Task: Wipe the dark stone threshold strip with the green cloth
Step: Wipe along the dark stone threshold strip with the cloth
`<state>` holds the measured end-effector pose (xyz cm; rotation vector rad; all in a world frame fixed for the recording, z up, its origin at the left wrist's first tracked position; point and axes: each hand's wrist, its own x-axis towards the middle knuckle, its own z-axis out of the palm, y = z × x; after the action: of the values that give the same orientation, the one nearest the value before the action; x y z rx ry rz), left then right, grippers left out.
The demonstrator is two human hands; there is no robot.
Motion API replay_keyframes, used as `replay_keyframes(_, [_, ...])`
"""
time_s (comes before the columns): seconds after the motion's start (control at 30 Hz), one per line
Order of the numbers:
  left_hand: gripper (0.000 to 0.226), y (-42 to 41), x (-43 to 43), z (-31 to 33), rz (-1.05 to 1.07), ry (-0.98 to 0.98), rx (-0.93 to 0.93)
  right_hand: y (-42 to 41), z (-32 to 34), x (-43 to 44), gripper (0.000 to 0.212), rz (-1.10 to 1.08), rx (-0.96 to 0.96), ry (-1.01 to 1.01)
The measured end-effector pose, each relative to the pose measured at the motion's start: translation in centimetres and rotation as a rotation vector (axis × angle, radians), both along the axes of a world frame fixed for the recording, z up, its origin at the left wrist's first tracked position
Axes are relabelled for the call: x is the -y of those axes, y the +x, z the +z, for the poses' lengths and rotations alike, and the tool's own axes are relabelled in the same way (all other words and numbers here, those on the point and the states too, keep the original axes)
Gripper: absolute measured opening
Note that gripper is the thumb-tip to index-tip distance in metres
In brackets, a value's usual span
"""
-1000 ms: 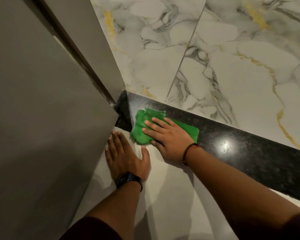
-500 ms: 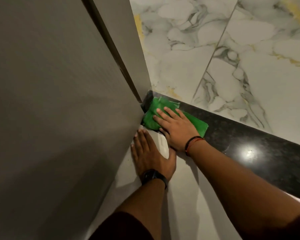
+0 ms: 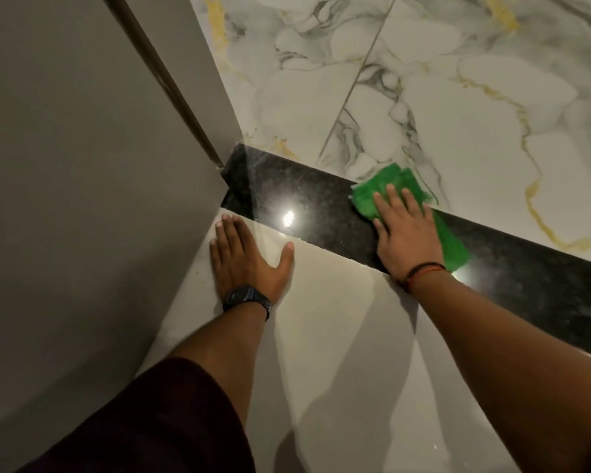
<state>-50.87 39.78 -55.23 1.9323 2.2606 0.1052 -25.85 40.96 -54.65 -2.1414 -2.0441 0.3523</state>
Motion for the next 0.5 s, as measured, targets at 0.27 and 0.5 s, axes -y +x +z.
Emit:
replay_keyframes(0.27, [0.107,8.2,7.6,0.4,-0.181,-0.076,0.012,6.4,0.7,11.8,0.048,0.308,0.034,-0.064])
replay_keyframes(0.5, [0.106,12.9,10.7,-0.2,-0.309,-0.104,-0.016,16.6,0.6,13.1,0.046,-0.314,0.017,0.021])
